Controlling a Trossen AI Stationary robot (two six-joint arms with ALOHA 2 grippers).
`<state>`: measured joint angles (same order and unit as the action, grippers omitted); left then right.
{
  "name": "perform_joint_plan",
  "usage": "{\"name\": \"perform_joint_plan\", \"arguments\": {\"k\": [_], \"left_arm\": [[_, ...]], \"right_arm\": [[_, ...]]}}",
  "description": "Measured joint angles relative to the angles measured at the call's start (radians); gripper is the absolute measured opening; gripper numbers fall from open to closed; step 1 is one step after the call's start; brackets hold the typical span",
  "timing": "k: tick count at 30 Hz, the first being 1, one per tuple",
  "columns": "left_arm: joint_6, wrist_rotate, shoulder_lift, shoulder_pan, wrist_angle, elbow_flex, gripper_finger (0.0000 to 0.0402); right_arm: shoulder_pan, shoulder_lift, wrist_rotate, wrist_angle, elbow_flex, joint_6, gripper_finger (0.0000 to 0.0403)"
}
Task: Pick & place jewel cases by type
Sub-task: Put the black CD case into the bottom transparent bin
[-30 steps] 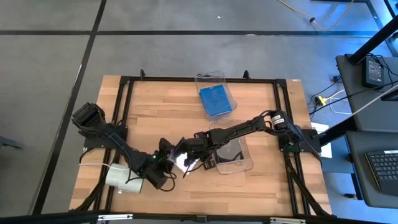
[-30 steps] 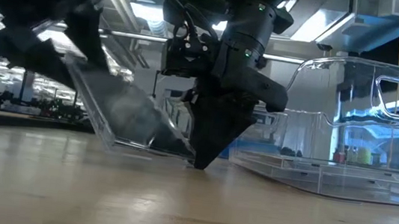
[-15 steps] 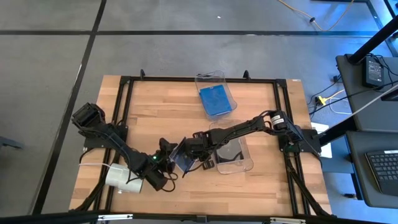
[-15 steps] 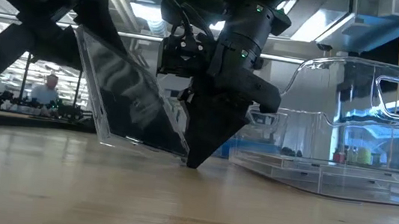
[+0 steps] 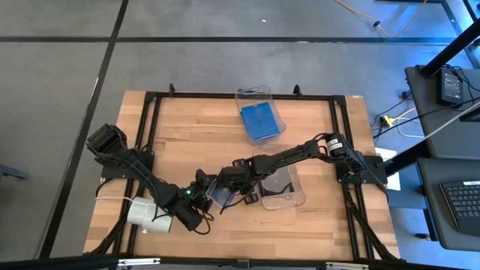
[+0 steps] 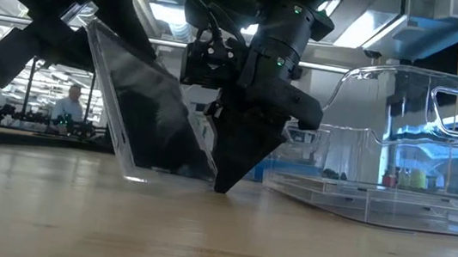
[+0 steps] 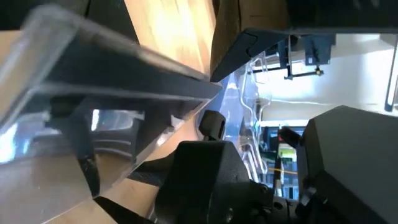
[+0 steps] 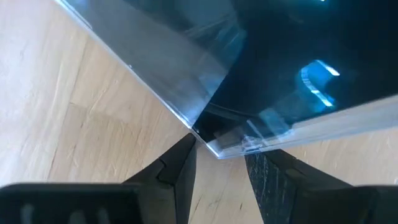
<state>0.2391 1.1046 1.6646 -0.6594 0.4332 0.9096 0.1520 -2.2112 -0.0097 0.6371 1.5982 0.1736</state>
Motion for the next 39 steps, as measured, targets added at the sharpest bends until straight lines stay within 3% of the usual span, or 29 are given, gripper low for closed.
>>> {"name": "perform_joint_plan", "arguments": {"k": [15,23,30,39], "left_arm": [[0.029,-0.025,0.000,0.000,-0.031,-0.002,0.0121],[0.098,-0.028,0.000,0.000,-0.071,-0.002,0.0116],[0.141,-0.112,0.000,-0.001,-0.071,-0.002,0.0113],[0.163,-0.109,0.000,-0.002,-0.067,-0.002,0.0088]], "right_arm": [[0.000,0.000,-0.001,-0.003,-0.001,-0.004,0.0139],[0.000,0.000,-0.002,-0.004,-0.002,-0.004,0.0139],[0.000,0.000,-0.002,-0.005,-0.002,-0.004,0.0139],[0.000,0.000,-0.002,-0.005,-0.002,-0.004,0.0139]]}}
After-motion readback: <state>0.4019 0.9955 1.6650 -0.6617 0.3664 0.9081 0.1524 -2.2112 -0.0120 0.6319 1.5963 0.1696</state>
